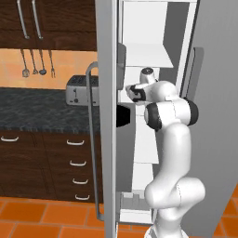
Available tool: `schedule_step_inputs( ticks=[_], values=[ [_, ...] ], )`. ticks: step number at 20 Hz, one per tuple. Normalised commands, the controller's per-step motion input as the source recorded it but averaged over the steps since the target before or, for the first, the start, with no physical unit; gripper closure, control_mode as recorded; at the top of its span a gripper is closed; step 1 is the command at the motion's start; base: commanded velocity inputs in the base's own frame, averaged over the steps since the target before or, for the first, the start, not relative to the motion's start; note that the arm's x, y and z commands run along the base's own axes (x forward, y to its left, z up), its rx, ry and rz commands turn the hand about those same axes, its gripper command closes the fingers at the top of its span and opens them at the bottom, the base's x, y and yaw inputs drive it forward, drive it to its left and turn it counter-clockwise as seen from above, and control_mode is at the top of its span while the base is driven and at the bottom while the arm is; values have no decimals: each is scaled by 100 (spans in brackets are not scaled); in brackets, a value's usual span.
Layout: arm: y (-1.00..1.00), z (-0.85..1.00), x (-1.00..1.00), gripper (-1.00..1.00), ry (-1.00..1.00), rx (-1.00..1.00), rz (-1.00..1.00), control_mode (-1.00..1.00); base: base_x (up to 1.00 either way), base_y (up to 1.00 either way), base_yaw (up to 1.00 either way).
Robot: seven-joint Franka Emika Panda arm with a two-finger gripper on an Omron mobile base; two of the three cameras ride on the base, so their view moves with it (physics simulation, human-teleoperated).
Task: Take the meat container that has the chicken drumstick and place it on the second highest rack of the freezer. Then take the vegetable container that has the squash and sweet potato and place it on the highest rack of the freezer.
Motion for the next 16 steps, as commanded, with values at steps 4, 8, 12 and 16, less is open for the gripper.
schedule_step_inputs(
  ticks=[4,8,12,16],
  values=[
    [-2,0,0,100,0,1,0,-100,0,0,0],
    [0,0,0,-100,0,0,0,-100,0,0,0],
    [0,0,0,-100,0,0,0,-100,0,0,0],
    [-16,0,-60,-100,-24,0,0,-100,0,0,0]
  ],
)
